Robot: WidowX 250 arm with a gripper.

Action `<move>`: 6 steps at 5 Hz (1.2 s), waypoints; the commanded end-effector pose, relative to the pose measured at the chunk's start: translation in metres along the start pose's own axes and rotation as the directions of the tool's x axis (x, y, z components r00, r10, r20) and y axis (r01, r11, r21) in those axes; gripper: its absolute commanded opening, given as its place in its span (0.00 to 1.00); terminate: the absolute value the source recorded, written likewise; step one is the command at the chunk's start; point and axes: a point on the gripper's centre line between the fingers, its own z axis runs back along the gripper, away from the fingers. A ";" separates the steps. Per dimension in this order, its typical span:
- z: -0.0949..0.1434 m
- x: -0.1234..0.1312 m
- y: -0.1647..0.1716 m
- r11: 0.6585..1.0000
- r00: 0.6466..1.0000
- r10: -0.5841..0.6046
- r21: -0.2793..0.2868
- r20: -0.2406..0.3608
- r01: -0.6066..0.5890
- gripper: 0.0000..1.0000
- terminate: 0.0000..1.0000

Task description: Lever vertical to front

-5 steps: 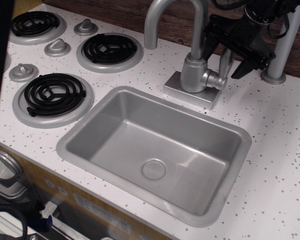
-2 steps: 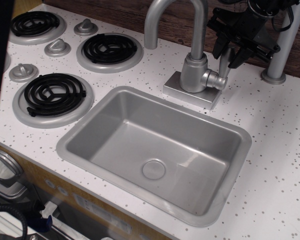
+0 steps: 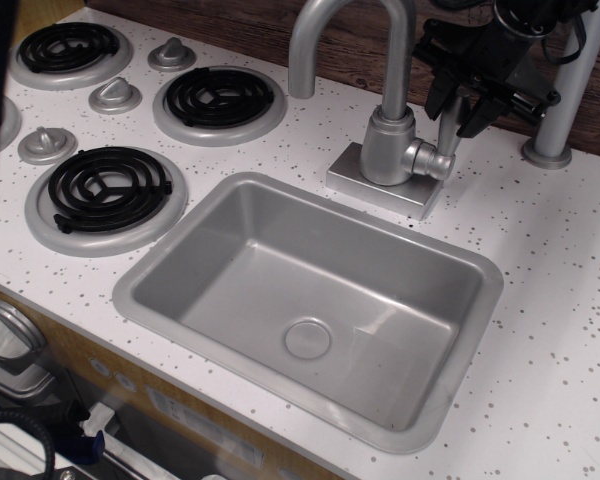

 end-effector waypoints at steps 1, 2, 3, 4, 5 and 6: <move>0.011 -0.027 -0.008 0.997 0.997 0.067 -0.037 -0.021 -0.068 0.00 0.00; 0.003 -0.032 -0.008 0.996 0.997 0.060 -0.069 -0.048 -0.064 0.00 0.00; -0.010 -0.031 -0.005 0.990 0.995 0.055 -0.126 -0.082 -0.065 0.00 0.00; -0.017 -0.031 -0.006 0.988 0.996 0.050 -0.139 -0.078 -0.061 0.00 0.00; -0.025 -0.032 -0.006 0.986 0.997 0.050 -0.154 -0.067 -0.060 0.00 0.00; -0.027 -0.032 -0.006 0.986 0.997 0.047 -0.155 -0.062 -0.056 0.00 0.00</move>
